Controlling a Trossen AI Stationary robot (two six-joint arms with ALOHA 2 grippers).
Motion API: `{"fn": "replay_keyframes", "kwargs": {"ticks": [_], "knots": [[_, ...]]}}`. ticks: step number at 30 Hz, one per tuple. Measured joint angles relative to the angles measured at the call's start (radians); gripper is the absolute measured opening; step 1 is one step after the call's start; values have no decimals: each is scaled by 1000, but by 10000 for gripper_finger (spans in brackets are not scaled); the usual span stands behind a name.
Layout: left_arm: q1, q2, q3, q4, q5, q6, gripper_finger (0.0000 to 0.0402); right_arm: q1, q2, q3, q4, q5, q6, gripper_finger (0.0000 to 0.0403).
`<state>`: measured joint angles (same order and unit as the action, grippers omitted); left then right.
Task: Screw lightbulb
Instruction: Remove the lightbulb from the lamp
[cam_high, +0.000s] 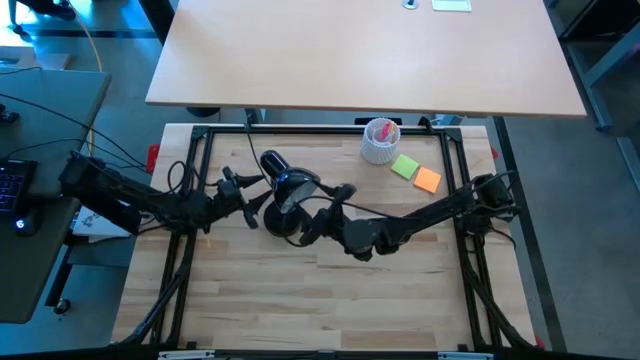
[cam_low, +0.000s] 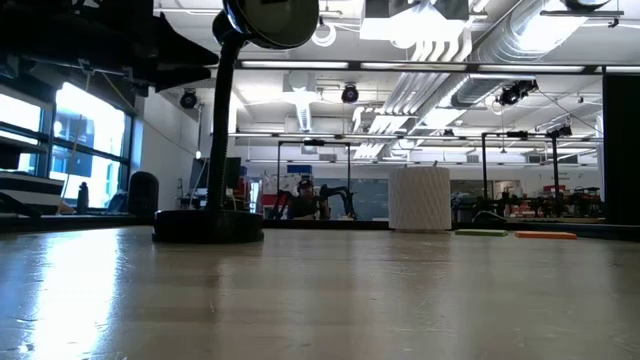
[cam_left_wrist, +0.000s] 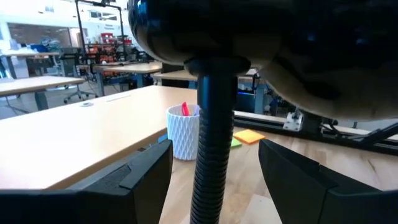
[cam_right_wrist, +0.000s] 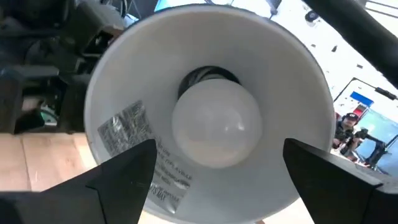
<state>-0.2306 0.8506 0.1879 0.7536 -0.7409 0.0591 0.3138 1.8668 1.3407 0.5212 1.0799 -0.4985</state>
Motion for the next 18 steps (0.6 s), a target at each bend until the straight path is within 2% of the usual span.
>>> {"fn": "replay_keyframes", "kwargs": {"ticks": [6,9,13,18], "knots": [[5,-25,0,-2,3,65,234,-25,0,0,-8,-92,4,348],[17,-36,0,22,-1,15,234,-36,0,0,-8,-99,5,348],[33,-37,0,62,14,8,225,-46,0,0,-8,-87,79,348],[62,-36,0,60,42,21,210,-64,0,0,-24,-171,146,348]]}}
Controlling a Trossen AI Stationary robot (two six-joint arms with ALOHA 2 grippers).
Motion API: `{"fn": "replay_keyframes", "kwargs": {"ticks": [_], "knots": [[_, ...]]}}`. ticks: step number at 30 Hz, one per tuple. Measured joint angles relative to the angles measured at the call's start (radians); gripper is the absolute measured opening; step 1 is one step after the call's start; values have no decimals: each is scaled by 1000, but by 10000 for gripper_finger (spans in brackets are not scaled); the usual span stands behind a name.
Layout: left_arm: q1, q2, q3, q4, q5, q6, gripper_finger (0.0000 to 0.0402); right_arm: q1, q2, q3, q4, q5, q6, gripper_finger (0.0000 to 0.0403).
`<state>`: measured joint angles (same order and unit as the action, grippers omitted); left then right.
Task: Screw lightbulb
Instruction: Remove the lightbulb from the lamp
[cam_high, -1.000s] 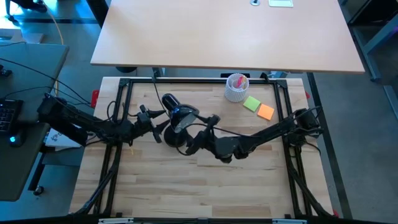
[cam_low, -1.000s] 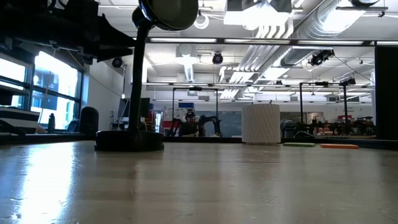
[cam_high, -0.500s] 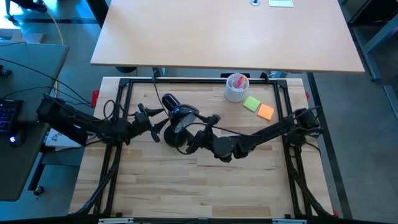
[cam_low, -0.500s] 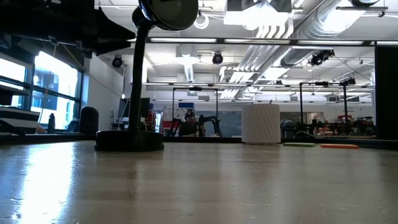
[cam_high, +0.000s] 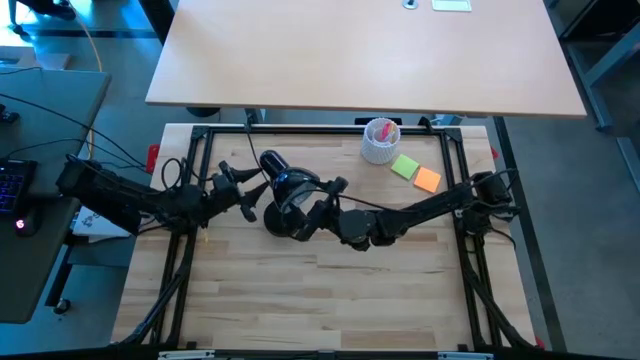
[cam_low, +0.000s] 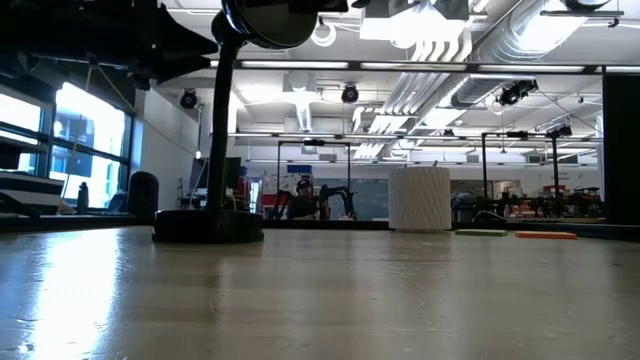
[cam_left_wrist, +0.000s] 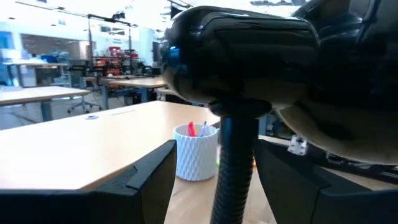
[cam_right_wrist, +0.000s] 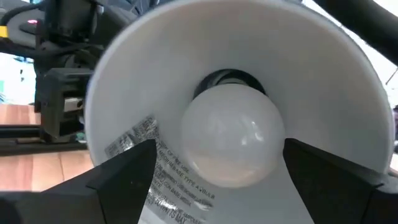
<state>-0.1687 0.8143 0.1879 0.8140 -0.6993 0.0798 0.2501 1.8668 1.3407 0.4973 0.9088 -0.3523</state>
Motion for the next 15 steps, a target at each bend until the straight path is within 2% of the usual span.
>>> {"fn": "replay_keyframes", "kwargs": {"ticks": [6,15], "knots": [[26,0,0,1,141,0,196,-29,0,0,0,-38,8,348],[22,1,0,0,148,-17,177,-54,0,0,1,-50,-154,342]]}}
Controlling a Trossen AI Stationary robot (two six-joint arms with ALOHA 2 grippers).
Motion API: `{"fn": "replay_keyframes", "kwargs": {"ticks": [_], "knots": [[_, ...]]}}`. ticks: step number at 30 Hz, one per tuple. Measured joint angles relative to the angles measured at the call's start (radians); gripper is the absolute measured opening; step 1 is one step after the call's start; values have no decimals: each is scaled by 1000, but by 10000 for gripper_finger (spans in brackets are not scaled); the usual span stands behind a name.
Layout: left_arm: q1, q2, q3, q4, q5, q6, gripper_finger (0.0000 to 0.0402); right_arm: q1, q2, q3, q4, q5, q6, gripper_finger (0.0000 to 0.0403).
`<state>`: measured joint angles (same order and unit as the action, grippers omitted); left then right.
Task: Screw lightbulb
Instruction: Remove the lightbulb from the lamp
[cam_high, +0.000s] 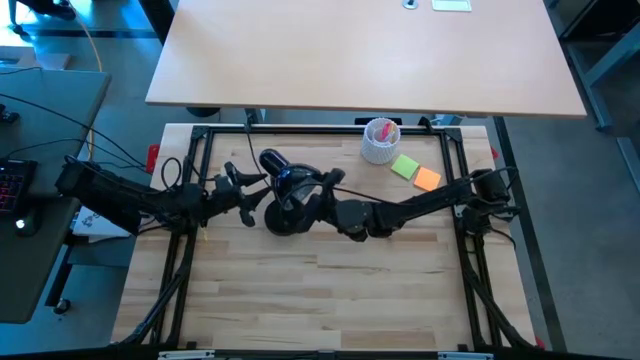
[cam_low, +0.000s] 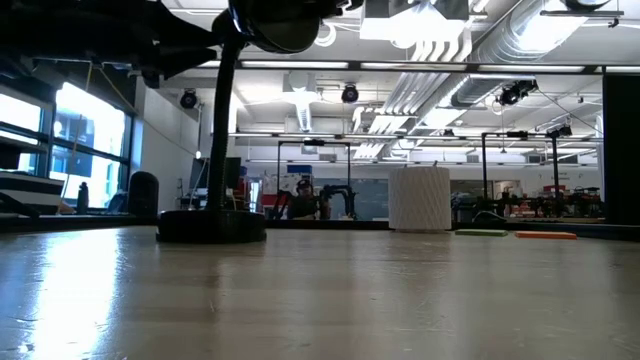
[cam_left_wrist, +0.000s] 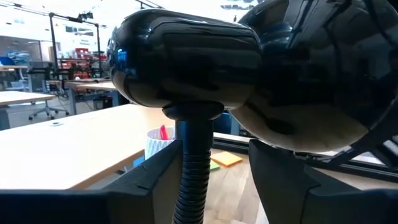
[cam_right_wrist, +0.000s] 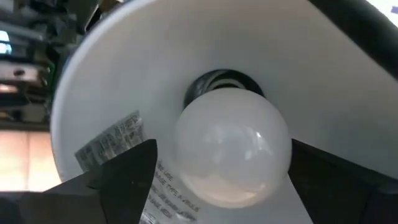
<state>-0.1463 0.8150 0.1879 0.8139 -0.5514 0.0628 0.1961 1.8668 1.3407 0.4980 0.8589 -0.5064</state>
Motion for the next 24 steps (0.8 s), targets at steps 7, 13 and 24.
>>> {"fn": "replay_keyframes", "kwargs": {"ticks": [7,13,24], "knots": [[0,0,0,-2,24,-7,168,0,0,0,0,2,-237,280],[0,0,0,-4,26,-29,167,1,0,0,4,-4,-625,234],[0,0,0,-10,26,-52,167,-1,0,0,6,-25,-1084,232]]}}
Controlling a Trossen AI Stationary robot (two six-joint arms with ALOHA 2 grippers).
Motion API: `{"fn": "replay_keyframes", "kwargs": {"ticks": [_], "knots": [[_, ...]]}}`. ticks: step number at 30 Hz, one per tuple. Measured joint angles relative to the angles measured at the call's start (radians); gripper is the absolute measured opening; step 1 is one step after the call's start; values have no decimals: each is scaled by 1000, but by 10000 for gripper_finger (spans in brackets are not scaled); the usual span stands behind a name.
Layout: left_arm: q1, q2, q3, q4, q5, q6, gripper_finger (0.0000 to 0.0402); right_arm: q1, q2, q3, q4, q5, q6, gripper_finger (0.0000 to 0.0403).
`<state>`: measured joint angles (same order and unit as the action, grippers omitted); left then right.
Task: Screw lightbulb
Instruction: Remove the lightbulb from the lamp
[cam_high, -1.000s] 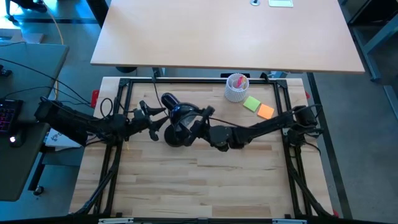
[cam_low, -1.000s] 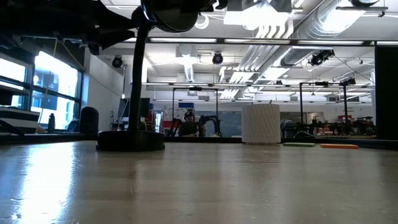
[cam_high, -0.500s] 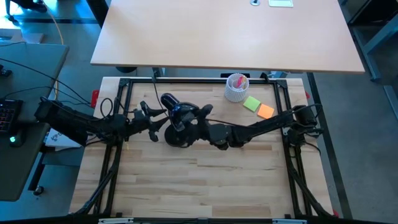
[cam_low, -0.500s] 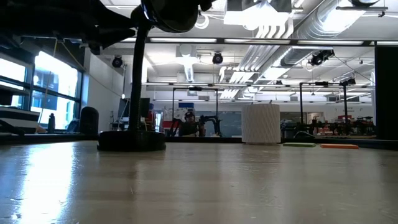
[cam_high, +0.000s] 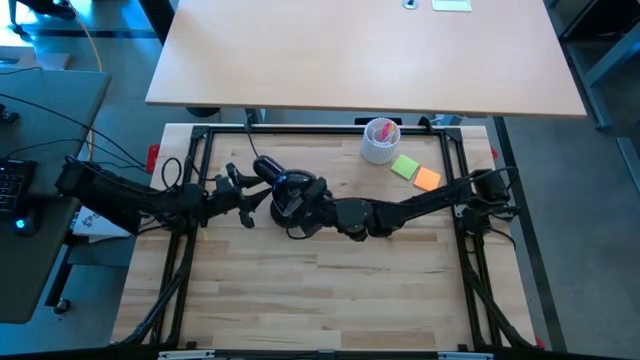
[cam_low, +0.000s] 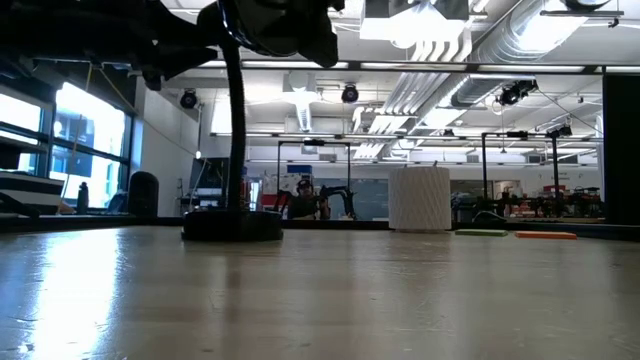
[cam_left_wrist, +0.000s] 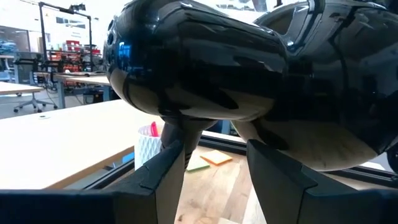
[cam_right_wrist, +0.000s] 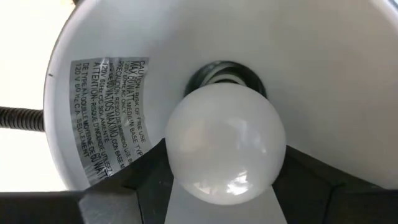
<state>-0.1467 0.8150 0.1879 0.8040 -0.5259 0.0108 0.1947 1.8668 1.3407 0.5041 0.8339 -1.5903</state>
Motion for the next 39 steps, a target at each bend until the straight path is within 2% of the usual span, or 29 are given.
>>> {"fn": "replay_keyframes", "kwargs": {"ticks": [9,16,22,25,30,35,37,39], "knots": [[0,0,0,0,0,-4,167,5,0,0,6,3,222,269],[0,0,0,0,-2,-2,167,30,-2,0,10,-4,318,311],[0,0,0,-19,-2,-7,167,48,-9,0,7,-2,427,317],[0,0,0,-24,-4,-15,167,55,-27,0,-16,36,515,317],[0,0,0,-33,-6,-29,167,70,-106,0,-208,22,807,317],[0,0,0,-37,-11,-36,167,85,-174,-6,-466,-66,1236,317],[0,0,0,-37,-13,-37,167,79,-184,-44,-490,-123,1415,316],[0,0,0,-38,-13,-44,167,78,-183,-109,-420,-150,1516,316]]}}
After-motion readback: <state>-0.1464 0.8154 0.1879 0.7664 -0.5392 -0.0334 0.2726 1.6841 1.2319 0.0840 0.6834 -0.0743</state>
